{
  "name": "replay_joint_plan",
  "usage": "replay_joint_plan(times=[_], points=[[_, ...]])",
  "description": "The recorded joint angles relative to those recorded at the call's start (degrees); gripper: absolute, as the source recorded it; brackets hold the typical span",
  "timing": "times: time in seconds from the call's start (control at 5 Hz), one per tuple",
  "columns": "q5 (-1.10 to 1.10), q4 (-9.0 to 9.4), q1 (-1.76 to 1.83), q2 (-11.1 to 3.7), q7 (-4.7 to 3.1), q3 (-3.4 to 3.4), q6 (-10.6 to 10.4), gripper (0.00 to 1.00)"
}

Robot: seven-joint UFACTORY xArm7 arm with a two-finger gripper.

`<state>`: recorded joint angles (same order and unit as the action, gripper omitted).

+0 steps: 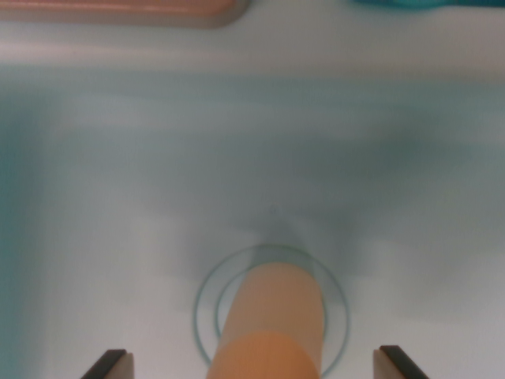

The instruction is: Pick detergent from the sink

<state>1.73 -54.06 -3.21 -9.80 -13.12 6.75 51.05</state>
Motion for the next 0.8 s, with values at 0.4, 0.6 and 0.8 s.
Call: replay_joint_plan(times=[0.4,0.6,0.8], points=[[0.00,0.00,0.00,0.00,0.00,0.00,0.0,1.00],[0.00,0.00,0.00,0.00,0.00,0.00,0.0,1.00],[0.00,-0.01,0.00,0.00,0.00,0.00,0.0,1.00]])
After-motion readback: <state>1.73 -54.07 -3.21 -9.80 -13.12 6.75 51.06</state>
